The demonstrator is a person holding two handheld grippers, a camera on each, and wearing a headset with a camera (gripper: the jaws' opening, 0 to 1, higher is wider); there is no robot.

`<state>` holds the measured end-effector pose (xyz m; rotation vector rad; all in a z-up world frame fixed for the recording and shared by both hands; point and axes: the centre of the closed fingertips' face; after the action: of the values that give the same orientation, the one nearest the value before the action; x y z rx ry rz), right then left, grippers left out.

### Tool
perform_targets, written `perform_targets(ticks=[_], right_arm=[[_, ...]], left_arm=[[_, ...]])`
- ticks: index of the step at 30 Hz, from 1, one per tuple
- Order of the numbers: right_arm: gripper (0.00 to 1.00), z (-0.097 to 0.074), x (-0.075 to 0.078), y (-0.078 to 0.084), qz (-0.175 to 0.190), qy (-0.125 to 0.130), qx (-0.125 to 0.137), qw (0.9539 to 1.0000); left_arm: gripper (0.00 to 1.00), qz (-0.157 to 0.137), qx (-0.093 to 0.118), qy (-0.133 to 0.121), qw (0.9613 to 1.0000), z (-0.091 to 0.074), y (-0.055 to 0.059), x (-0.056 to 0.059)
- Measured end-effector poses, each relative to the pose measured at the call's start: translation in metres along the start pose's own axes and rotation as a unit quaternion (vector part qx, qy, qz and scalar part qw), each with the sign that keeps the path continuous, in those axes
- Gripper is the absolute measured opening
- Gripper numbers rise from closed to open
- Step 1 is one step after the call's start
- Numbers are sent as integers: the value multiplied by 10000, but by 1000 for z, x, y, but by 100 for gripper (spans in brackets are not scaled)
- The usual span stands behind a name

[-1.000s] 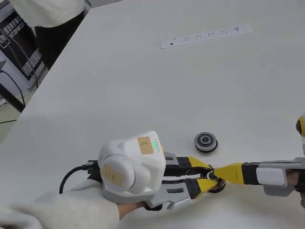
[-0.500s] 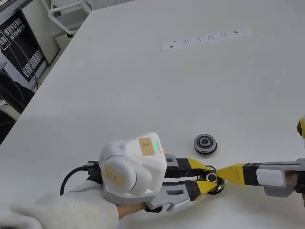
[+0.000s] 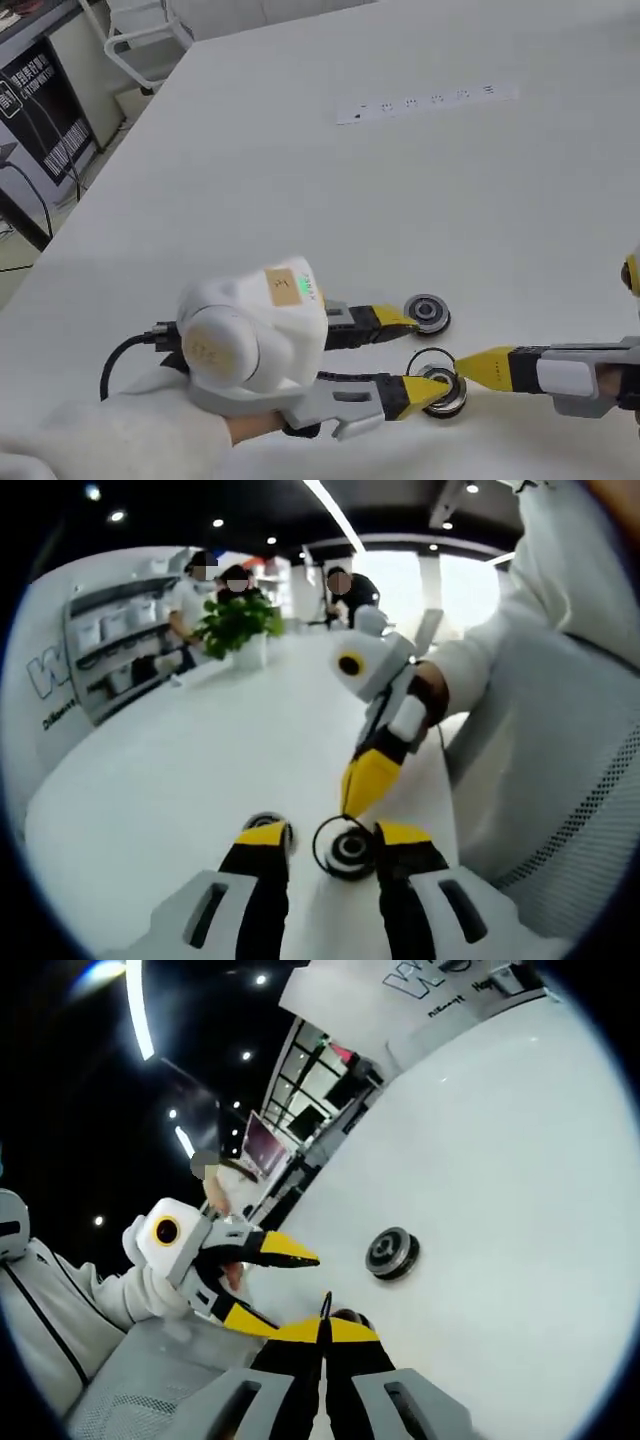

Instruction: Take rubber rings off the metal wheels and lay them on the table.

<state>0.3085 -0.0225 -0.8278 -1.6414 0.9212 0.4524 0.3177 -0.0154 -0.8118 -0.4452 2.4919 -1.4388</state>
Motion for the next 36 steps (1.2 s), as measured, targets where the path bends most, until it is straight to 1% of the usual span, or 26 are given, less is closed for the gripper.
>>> perform_targets(ticks=[3, 4, 6, 9, 14, 17, 18, 21, 23, 24, 26, 27, 28, 29, 30, 32, 33, 34, 36], right_arm=[[0, -4, -4, -4, -16, 4, 64, 10000], [0, -5, -5, -6, -30, 6, 85, 10000], [0, -8, -9, -10, -78, 16, 140, 9999], [0, -15, -11, -16, -116, 73, 223, 9997], [0, -25, -17, -23, -181, 140, 306, 9993], [0, -31, -21, -27, -220, 208, 371, 9989], [0, -34, -23, -29, -244, 242, 401, 9986], [0, -41, -29, -33, -291, 303, 460, 9981], [0, -46, -32, -35, -330, 366, 493, 9976], [0, -51, -36, -37, -353, 419, 549, 9970], [0, -56, -40, -40, -375, 480, 613, 9963], [0, -60, -43, -42, -400, 534, 665, 9956], [0, -63, -45, -43, -407, 562, 697, 9952], [0, -67, -48, -44, -419, 603, 741, 9945], [0, -70, -49, -45, -440, 637, 776, 9940], [0, -77, -53, -48, -419, 691, 846, 9931], [0, -81, -54, -49, -416, 726, 885, 9926], [0, -83, -56, -49, -406, 741, 893, 9924], [0, -86, -59, -48, -382, 778, 927, 9919]], left_arm=[[36, 44, 51, 36, 10000, -6, -6, 1], [37, 60, 61, 31, 10000, -8, -8, 1], [40, 36, 151, 30, 9999, -14, -16, 1], [44, -3, 188, 38, 9998, -22, -22, 1], [50, -74, 305, -9, 9995, -39, -34, 0], [56, -117, 425, -71, 9990, -51, -41, -1], [58, -149, 429, -58, 9989, -56, -42, 0], [64, -155, 404, -45, 9991, -67, -43, 2], [68, -152, 272, -93, 9995, -76, -39, 3], [70, -106, 255, -140, 9995, -81, -38, 3], [71, -102, 286, -159, 9994, -90, -39, 6], [72, -138, 315, -143, 9993, -94, -40, 7], [73, -218, 341, -80, 9991, -97, -41, 10], [73, -346, 366, 37, 9987, -102, -41, 15], [74, -387, 361, 78, 9986, -105, -41, 17], [75, -369, 326, 43, 9988, -113, -39, 17], [76, -350, 310, -25, 9989, -119, -37, 15], [78, -352, 316, -52, 9989, -121, -36, 14], [81, -429, 347, -176, 9983, -129, -34, 10]])
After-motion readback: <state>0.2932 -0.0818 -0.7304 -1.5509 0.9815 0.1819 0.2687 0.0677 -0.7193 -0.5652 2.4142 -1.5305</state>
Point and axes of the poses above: the centre of the closed fingertips' face, and the gripper's own axes: z roughly forward along the fingers, x roughly to its right, y roughly out of its underside, and after that the axes turned 3 degrees about -z, right-handed
